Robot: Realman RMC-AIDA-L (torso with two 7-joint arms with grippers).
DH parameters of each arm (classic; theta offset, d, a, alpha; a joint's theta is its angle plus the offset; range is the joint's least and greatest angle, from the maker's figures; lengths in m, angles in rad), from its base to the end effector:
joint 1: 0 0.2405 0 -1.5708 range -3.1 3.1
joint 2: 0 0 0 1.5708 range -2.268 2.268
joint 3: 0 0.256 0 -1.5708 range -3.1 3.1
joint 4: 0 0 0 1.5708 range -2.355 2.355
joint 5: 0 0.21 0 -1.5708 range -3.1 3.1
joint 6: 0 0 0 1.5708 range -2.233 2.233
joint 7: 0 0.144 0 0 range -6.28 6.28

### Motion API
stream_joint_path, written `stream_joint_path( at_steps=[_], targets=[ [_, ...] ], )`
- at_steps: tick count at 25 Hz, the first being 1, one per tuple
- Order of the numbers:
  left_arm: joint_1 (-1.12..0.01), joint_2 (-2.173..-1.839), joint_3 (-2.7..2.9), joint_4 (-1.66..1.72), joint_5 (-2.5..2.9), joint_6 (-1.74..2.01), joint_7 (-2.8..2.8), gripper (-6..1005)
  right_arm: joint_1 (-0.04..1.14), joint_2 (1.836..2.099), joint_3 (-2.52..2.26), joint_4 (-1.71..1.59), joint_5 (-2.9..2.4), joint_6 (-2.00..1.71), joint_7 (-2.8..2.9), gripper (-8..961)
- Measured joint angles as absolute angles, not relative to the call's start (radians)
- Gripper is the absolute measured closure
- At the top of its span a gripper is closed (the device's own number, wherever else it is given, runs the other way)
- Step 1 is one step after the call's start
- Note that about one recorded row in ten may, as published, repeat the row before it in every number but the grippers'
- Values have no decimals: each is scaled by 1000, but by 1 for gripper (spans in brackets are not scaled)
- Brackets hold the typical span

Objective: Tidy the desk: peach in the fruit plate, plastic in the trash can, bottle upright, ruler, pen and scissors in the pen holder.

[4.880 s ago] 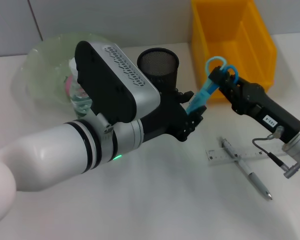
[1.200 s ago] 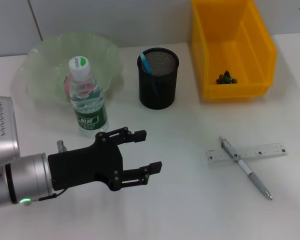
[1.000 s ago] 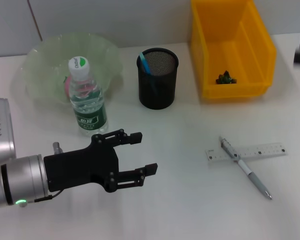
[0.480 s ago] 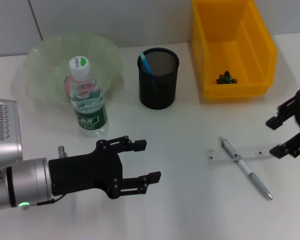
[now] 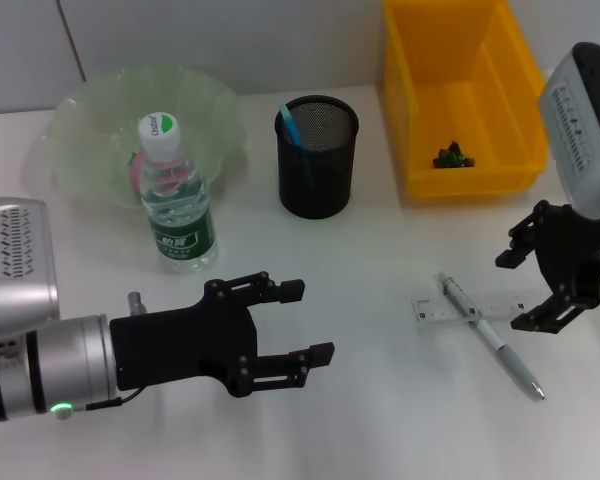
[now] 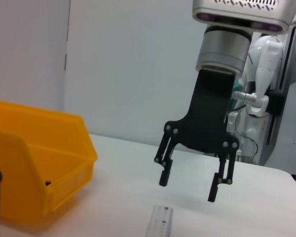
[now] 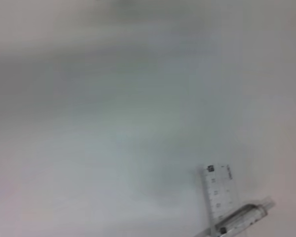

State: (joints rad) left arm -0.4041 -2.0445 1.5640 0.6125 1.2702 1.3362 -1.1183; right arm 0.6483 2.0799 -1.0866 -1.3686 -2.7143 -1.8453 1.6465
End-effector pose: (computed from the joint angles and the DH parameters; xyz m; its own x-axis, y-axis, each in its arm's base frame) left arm -0.2286 0.2879 -0.0743 0.8200 0.1734 0.5454 0.2473 -0.9668 -0.0645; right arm 0.2019 0.3443 0.0521 0.8845 -0.0320 0.4654 0.0165 -0.9949 -0.0998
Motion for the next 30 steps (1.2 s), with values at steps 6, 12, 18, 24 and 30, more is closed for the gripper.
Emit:
stream_joint_path(
  at_steps=[6, 12, 18, 24, 30],
  targets=[
    [-414, -2053, 1563, 610, 1270, 1332, -1118, 214, 633, 2079, -1131, -1339, -2673, -1764, 1618, 272],
    [-421, -2056, 1563, 610, 1270, 1329, -1126, 214, 636, 2079, -1161, -1293, -2627, -1722, 1598, 279],
    [-422, -2057, 1563, 611, 1270, 1328, -1127, 214, 656, 2078, -1206, -1213, -2612, -1649, 1587, 287],
    [-422, -2057, 1564, 610, 1270, 1328, -1127, 214, 665, 2079, -1239, -1175, -2612, -1610, 1586, 294],
    [-421, -2057, 1568, 611, 1270, 1330, -1128, 214, 687, 2080, -1247, -1121, -2608, -1567, 1586, 302]
  ],
)
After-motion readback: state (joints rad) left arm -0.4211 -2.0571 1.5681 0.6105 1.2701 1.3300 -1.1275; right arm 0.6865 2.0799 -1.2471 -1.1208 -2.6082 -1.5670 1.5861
